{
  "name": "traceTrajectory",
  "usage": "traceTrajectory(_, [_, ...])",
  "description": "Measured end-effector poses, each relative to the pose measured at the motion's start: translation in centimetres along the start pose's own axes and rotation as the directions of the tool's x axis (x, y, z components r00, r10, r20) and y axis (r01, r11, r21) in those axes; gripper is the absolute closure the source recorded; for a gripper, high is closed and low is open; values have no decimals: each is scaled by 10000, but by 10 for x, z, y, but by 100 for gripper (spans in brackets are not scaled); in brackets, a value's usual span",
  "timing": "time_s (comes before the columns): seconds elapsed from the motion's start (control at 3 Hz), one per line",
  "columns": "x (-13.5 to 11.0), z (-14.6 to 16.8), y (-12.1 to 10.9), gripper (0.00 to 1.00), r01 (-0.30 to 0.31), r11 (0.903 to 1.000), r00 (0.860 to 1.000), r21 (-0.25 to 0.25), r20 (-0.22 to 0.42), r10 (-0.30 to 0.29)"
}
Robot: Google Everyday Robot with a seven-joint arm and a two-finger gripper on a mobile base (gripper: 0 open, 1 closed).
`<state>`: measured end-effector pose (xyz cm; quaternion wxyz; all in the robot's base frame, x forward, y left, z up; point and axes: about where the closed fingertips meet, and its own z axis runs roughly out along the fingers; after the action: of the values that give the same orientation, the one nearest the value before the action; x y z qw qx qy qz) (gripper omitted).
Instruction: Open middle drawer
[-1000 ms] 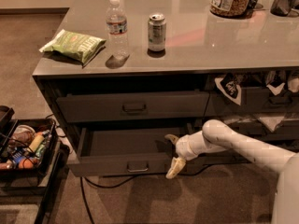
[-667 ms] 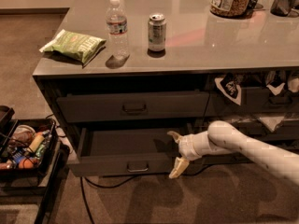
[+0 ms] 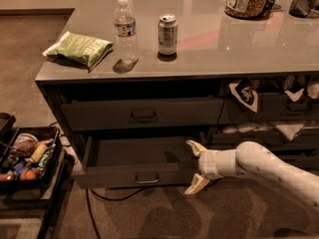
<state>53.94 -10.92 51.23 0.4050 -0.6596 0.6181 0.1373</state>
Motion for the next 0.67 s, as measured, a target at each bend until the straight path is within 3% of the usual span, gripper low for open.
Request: traceTrajectory(0.67, [-1,1,-1,42,12,10000,10000,-23,9,-12])
